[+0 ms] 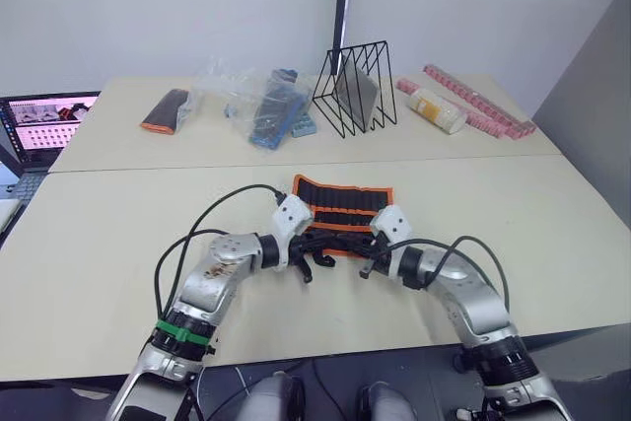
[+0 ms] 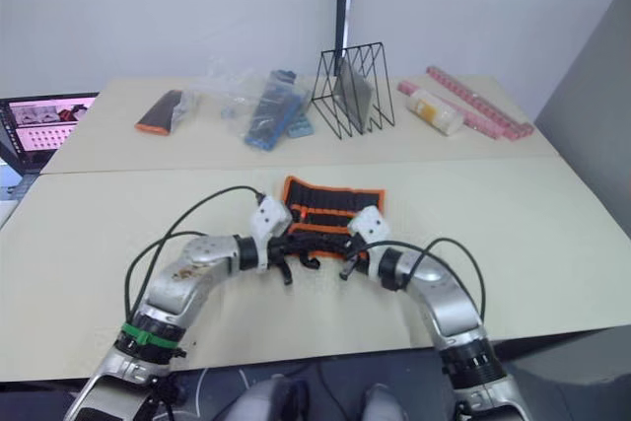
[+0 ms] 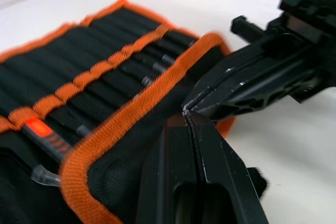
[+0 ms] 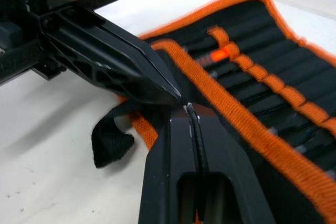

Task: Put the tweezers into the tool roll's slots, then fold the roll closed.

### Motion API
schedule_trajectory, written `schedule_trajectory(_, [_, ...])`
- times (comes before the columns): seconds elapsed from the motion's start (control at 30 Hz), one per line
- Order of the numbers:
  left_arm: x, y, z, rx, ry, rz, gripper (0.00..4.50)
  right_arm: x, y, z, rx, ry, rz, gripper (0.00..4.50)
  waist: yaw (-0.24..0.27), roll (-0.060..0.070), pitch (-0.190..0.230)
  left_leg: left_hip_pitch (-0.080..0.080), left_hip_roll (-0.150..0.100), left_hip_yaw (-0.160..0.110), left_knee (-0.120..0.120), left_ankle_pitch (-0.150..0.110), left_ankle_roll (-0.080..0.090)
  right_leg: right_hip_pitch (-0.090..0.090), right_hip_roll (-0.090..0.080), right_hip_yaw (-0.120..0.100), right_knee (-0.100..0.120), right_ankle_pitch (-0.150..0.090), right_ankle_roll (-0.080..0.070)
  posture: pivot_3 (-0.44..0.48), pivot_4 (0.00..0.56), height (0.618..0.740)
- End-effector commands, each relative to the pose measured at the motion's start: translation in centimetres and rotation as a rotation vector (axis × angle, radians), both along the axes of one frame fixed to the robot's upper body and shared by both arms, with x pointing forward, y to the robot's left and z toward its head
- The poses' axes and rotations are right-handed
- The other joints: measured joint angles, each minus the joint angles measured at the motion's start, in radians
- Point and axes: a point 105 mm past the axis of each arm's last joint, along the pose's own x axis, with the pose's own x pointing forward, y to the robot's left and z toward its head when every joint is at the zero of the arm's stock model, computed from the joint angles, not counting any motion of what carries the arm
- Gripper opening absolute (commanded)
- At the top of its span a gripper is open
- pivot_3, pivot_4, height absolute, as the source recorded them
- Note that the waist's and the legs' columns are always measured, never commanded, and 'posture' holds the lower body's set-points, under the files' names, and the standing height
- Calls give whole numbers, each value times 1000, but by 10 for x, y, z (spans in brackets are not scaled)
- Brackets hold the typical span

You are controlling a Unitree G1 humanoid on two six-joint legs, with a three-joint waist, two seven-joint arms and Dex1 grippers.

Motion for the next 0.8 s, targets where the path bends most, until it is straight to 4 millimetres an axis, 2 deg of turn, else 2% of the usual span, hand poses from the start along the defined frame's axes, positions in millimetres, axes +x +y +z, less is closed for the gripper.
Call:
schedule_trajectory(0.03, [11, 3, -12, 65, -3, 63, 0, 12, -12, 1, -39, -28, -84, 17, 1, 0, 0, 0, 0, 0, 0, 0, 0, 0, 0, 0, 0, 0, 0, 0, 150, 704])
schedule_trajectory(0.13, [18, 14, -25, 102, 13, 122, 0, 20, -31, -6, -93, -29, -165, 17, 1, 1, -2, 1, 0, 0, 0, 0, -1, 1, -1, 0, 0, 0, 0, 0, 150, 704])
schedule_trajectory(0.23, [20, 20, -26, 97, 15, 145, 0, 25, -48, -8, -112, -30, -224, 17, 1, 1, -3, 3, 0, 0, 0, 1, -2, 2, -2, 0, 0, 0, 0, 0, 150, 704])
schedule_trajectory(0.33, [21, 23, -25, 85, 22, 156, 0, 27, -55, -9, -121, -30, -243, 17, 0, 1, -4, 3, 1, 0, 0, 2, -3, 2, -2, 0, 0, 1, -1, 0, 150, 704])
schedule_trajectory(0.6, [24, 38, -16, -18, 53, 236, 0, 29, -61, -11, -105, -30, -269, 17, -1, 2, -5, 3, 2, 0, 0, 2, -3, 2, -3, 0, 0, 2, -1, 0, 150, 704])
schedule_trajectory(0.8, [19, 48, -9, 38, -4, 216, 0, 28, -61, -3, -73, -50, -248, 17, 0, 2, -5, 3, 1, 0, 0, 2, -3, 2, -3, 0, 0, 2, -1, 0, 150, 704])
